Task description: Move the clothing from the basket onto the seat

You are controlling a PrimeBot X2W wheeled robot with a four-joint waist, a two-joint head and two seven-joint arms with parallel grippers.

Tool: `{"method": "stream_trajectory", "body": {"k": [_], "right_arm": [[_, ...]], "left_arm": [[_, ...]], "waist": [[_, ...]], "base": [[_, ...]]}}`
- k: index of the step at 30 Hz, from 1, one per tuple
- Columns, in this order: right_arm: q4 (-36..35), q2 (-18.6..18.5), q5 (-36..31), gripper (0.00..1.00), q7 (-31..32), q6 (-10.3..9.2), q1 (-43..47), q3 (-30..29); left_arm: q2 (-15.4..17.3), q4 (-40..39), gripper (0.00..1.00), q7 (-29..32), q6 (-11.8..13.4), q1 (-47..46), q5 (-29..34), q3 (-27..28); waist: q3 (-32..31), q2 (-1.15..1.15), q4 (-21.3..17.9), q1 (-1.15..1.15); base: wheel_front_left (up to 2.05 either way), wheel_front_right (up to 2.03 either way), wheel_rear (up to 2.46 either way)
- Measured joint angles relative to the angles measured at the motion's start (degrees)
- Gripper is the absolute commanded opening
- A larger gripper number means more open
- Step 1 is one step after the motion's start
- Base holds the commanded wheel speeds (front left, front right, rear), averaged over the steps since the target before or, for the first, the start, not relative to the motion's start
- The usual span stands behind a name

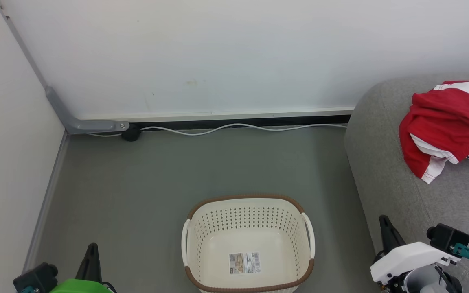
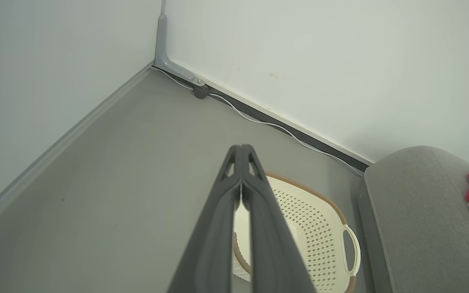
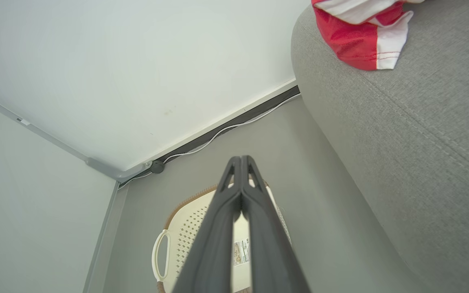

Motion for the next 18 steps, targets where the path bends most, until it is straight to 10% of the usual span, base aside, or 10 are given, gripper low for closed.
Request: {"method": "stream_trajectory", "body": {"k": [18], "right_arm": [[-0.89,0.14,13.21,0.00,3.57,1.99,-1.79,-3.58]], "left_arm": [[-1.40,0.64,0.00,3.49,-2.55,-1.93,-11.02,3.26]], "waist": [[0.70,0.00,-0.42,0.00]], "base": [[0.00,0.00,0.00]]}}
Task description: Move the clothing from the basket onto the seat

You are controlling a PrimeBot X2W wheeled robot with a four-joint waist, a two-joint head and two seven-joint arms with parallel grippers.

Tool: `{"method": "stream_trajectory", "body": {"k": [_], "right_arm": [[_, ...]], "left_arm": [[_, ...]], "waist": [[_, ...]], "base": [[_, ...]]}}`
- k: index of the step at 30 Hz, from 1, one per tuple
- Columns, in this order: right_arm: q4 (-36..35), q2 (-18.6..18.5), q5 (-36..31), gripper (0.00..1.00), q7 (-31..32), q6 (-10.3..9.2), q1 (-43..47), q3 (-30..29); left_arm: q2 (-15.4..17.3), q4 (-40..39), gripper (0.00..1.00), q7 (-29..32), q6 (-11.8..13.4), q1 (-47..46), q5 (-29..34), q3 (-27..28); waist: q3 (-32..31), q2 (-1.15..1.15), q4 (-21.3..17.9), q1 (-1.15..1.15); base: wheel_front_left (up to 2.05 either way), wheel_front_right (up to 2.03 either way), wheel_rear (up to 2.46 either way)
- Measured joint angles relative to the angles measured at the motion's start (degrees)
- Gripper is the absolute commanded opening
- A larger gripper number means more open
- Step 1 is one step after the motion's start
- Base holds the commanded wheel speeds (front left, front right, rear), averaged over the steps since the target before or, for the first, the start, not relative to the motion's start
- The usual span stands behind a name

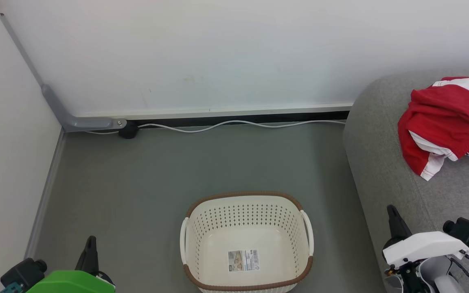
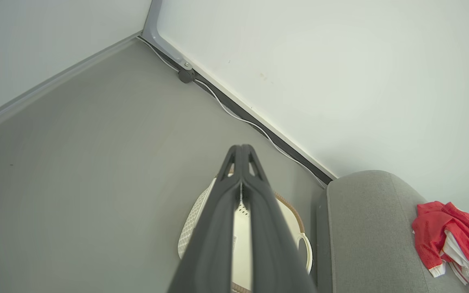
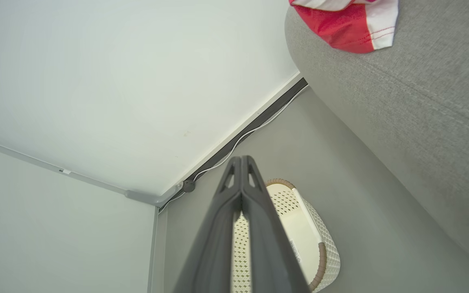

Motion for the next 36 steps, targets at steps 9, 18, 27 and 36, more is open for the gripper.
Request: {"method": "stream_trajectory", "body": {"k": [9,18,27,36], "right_arm": [[-0.52,0.03,6.66,0.00,1.79,0.97,-0.51,-1.74],[-1.03,0.10,12.45,0.00,3.21,1.62,-1.15,-3.26],[-1.54,0.16,19.01,0.00,4.79,2.52,-1.93,-4.97],[-2.16,0.21,25.55,0.00,6.53,3.57,-2.63,-6.66]], "left_arm": [[-0.47,0.33,0.00,2.02,-1.09,-1.10,-6.03,1.67],[-1.07,0.60,0.00,3.54,-2.05,-2.00,-10.53,3.22],[-1.74,0.87,0.00,5.46,-3.26,-3.15,-16.50,4.92],[-2.31,1.21,0.00,7.04,-4.60,-4.24,-21.58,6.56]], "waist": [[0.35,0.00,-0.20,0.00],[0.66,0.00,-0.37,0.00],[1.01,0.00,-0.57,0.00],[1.36,0.00,-0.76,0.00]], "base": [[0.00,0.00,0.00],[0.00,0.00,0.00],[0.00,0.00,0.00],[0.00,0.00,0.00]]}}
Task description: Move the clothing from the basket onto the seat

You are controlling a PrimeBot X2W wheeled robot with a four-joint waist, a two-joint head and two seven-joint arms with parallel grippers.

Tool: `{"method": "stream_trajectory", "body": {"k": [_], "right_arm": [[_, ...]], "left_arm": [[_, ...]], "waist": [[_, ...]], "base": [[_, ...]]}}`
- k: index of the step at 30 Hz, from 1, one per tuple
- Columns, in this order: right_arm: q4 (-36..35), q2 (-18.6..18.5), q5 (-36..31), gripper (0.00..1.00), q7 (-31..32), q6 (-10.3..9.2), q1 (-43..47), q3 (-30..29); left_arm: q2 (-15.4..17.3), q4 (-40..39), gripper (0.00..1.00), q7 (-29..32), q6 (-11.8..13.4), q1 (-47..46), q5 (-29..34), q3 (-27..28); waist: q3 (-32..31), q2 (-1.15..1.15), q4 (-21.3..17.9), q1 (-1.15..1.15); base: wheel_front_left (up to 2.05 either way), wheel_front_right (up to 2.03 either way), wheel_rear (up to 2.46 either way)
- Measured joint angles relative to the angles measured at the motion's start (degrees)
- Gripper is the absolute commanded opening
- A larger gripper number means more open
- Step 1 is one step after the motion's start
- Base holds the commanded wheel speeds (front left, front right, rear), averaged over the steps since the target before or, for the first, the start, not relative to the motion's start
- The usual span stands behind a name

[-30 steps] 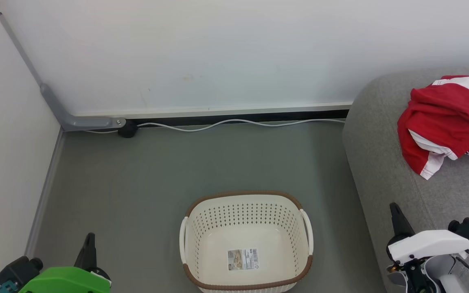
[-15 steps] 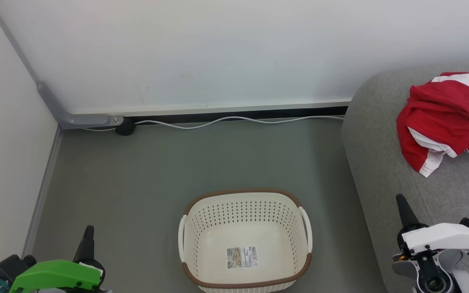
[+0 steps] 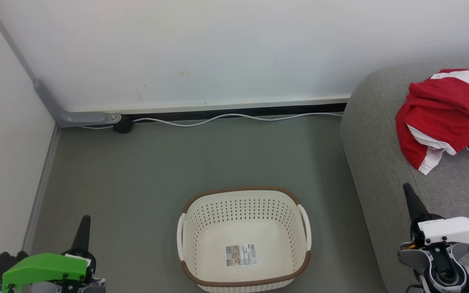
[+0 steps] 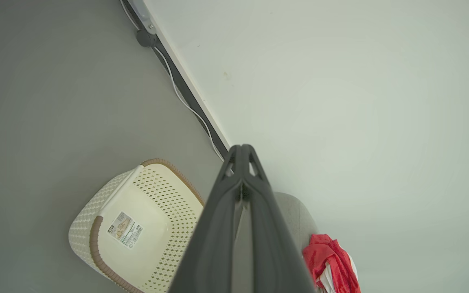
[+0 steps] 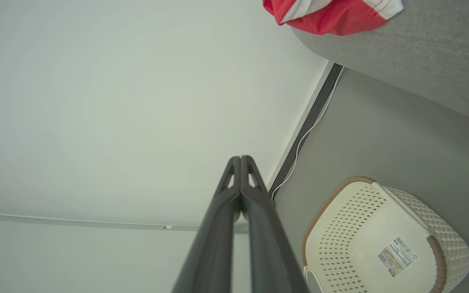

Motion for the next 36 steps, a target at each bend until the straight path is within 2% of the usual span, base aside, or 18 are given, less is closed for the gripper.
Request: {"method": "stream_trajectory", "body": {"k": [26,36], "right_arm": [[-1.56,0.05,19.13,0.00,4.72,2.66,-2.28,-4.81],[-1.75,0.07,19.36,0.00,4.71,2.74,-2.34,-4.92]], "left_arm": [[-1.82,1.07,0.00,5.17,-3.67,-3.30,-16.40,4.72],[-1.94,1.15,0.00,5.22,-3.92,-3.72,-16.60,4.90]], "waist": [[0.99,0.00,-0.56,0.00],[0.99,0.00,-0.56,0.00]], "base": [[0.00,0.00,0.00],[0.00,0.00,0.00]]}}
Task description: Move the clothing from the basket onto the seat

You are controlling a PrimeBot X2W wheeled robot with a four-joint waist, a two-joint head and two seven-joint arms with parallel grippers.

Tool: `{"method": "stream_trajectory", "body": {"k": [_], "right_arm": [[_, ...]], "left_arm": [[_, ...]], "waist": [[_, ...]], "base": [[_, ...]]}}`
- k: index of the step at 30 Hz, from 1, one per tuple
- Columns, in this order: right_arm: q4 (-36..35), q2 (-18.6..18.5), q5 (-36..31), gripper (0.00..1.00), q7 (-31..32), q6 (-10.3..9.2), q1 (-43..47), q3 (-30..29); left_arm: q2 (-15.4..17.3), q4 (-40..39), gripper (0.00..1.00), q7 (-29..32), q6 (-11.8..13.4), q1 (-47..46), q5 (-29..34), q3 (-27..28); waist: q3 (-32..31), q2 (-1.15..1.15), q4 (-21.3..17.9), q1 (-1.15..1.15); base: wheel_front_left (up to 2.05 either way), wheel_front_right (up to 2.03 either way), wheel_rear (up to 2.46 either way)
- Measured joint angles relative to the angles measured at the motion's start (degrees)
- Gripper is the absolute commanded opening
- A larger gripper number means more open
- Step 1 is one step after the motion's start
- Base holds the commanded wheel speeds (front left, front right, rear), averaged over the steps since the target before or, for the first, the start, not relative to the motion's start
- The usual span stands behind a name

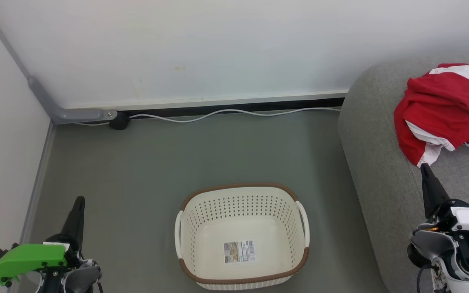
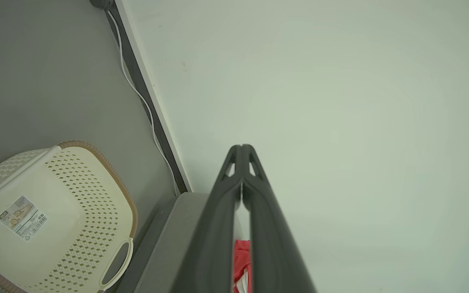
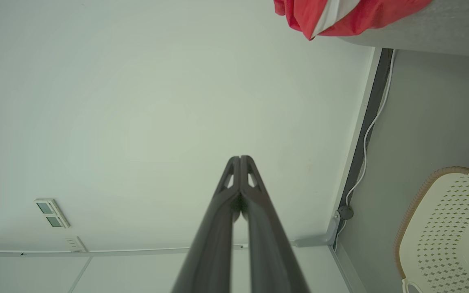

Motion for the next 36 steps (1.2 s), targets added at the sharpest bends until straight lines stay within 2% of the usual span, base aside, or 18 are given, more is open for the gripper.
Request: {"method": "stream_trajectory", "body": {"k": [36], "right_arm": [[-0.12,0.00,0.08,0.00,-0.01,0.00,0.00,0.04]], "left_arm": [[-0.01,0.10,0.00,0.00,-0.01,0.00,0.00,0.07]], "waist": [[0.00,0.00,0.01,0.00]], "base": [[0.00,0.00,0.00]]}}
